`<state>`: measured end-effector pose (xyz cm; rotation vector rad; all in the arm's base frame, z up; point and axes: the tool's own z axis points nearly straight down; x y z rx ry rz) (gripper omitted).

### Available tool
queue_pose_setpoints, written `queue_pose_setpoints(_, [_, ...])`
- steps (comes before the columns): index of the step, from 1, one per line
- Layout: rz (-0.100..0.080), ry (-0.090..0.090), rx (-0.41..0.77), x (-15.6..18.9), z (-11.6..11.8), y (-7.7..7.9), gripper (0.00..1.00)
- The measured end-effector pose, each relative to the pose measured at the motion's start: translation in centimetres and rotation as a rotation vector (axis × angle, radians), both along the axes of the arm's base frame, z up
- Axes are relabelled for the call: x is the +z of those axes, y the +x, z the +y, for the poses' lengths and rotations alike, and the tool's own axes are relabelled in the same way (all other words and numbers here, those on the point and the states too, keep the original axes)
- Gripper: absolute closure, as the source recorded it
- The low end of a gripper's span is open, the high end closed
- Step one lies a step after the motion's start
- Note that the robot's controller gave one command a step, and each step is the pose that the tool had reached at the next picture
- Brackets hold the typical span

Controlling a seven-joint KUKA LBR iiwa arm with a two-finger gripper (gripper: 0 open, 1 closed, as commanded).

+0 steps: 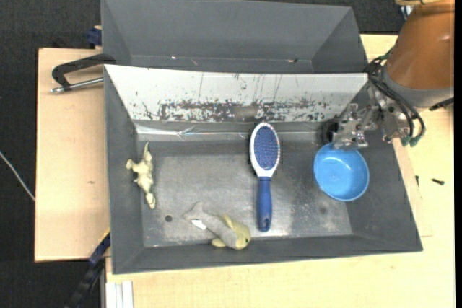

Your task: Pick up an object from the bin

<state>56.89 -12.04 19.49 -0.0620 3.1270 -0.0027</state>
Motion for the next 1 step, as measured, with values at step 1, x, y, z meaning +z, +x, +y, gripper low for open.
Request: queue_pose_setpoints(1, [0.002,-0.001,0.179,5.88,2.98,-0.24,1.0])
